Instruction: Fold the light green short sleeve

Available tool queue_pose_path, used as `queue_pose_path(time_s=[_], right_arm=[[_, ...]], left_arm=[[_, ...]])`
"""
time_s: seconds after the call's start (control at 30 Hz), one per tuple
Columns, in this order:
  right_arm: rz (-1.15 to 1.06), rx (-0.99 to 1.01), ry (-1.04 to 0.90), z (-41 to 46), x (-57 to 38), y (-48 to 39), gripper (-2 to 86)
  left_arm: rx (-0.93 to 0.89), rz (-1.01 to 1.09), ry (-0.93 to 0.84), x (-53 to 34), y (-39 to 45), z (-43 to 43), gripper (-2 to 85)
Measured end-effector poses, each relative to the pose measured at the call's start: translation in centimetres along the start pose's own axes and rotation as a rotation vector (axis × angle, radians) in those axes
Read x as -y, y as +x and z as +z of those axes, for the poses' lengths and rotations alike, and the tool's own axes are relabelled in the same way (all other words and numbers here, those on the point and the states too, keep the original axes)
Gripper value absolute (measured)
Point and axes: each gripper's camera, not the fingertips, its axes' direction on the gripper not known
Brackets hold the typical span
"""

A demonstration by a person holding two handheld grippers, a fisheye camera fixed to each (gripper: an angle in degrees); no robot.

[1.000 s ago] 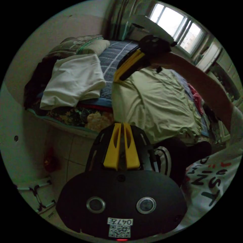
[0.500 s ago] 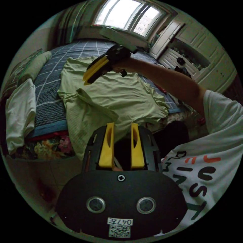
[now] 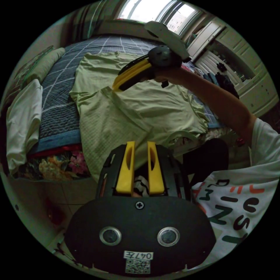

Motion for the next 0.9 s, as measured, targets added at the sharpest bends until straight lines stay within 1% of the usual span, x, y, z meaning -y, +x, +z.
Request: queue_pose_path(time_s=[0.13, 0.2, 0.27, 0.33, 0.4, 0.43, 0.47, 0.5, 0.53, 0.57, 0.6, 0.63, 0.67, 0.7, 0.73, 0.8, 0.83, 0.9], right_arm=[[0.055, -0.003, 0.021, -3.9, -5.5, 0.4, 1.0], [0.022, 0.014, 0.092, -6.6, -7.8, -0.8, 1.0], [-0.014, 0.009, 0.106, -7.6, -9.2, -1.9, 1.0], [-0.015, 0.006, 0.064, -7.4, -10.8, -2.4, 1.0], [0.021, 0.007, -0.060, -6.5, -13.7, -2.4, 1.2], [0.039, -0.001, -0.049, -7.0, -14.7, -2.3, 1.2], [0.096, -0.053, 0.017, -9.3, -16.8, -2.5, 1.3], [0.152, -0.110, 0.131, -12.9, -19.4, -2.9, 1.3], [0.185, -0.130, 0.191, -14.8, -21.0, -3.1, 1.3], [0.258, -0.164, 0.296, -18.6, -24.5, -3.8, 1.2], [0.319, -0.200, 0.362, -22.1, -28.6, -4.6, 1.3], [0.345, -0.224, 0.375, -23.6, -30.9, -5.0, 1.3], [0.398, -0.277, 0.383, -26.3, -35.6, -5.8, 1.3], [0.456, -0.319, 0.391, -29.0, -40.9, -6.5, 1.4], [0.490, -0.334, 0.396, -30.3, -43.7, -6.8, 1.4], [0.660, -0.380, 0.336, -34.6, -55.2, -7.6, 1.6], [0.706, -0.387, 0.303, -35.4, -58.0, -7.7, 1.6], [0.881, -0.372, 0.179, -37.1, -68.2, -8.7, 2.2]], left_arm=[[0.040, 0.032, 0.081, 2.4, 2.8, 2.1, 6.4], [0.079, 0.067, 0.066, 3.9, 4.3, 4.3, 6.3], [0.123, 0.091, 0.018, 5.1, 5.7, 7.2, 6.1], [0.146, 0.063, -0.058, 6.0, 6.5, 11.1, 5.9], [0.120, 0.037, -0.030, 6.1, 6.9, 12.3, 5.7], [0.116, 0.030, -0.028, 6.3, 7.3, 12.9, 5.7], [0.125, 0.028, -0.023, 6.3, 7.7, 13.0, 5.7], [0.162, 0.039, 0.013, 6.3, 8.7, 12.9, 5.7], [0.193, 0.062, 0.074, 6.4, 10.2, 12.5, 5.7], [0.193, 0.082, 0.104, 6.5, 11.0, 12.4, 5.6], [0.164, 0.139, 0.143, 6.8, 13.0, 12.6, 5.6], [0.113, 0.216, 0.151, 7.4, 15.3, 13.3, 5.7], [0.082, 0.257, 0.146, 7.6, 16.4, 13.9, 5.7], [0.014, 0.323, 0.129, 8.3, 18.6, 15.4, 6.2], [-0.048, 0.369, 0.116, 8.8, 20.6, 17.1, 6.5], [-0.130, 0.425, 0.088, 9.7, 23.7, 19.8, 6.7], [-0.178, 0.460, 0.067, 10.3, 25.9, 21.6, 6.9], [-0.236, 0.511, 0.040, 11.3, 29.1, 24.2, 7.0]])
